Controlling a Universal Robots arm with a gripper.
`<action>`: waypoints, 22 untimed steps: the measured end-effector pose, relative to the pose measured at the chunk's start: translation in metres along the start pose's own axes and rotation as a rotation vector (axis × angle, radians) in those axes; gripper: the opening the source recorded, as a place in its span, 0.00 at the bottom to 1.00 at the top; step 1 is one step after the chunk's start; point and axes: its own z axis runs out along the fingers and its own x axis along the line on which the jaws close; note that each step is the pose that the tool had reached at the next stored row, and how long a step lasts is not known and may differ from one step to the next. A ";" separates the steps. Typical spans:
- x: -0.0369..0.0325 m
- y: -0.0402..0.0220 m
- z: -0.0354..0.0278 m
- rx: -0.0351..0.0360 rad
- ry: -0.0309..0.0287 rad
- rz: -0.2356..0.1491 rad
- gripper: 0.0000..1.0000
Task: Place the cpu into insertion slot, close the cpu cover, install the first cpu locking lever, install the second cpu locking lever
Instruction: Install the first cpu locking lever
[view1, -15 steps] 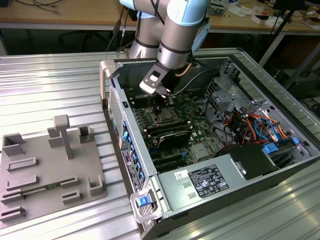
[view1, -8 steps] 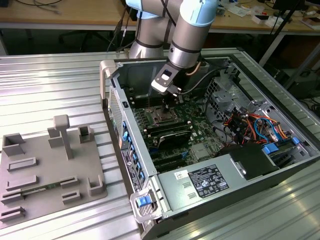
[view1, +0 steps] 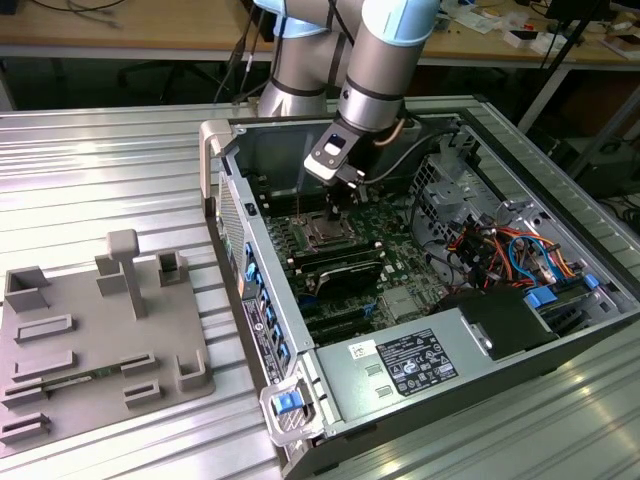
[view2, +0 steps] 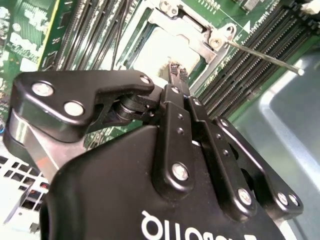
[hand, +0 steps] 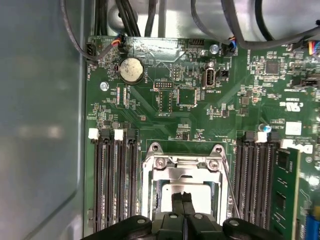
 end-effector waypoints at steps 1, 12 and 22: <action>-0.0001 -0.0001 -0.0027 -0.0001 0.0000 -0.001 0.11; -0.0008 -0.0113 -0.0277 -0.0014 -0.0015 -0.028 0.11; -0.0015 -0.0191 -0.0430 -0.0042 -0.0016 -0.037 0.11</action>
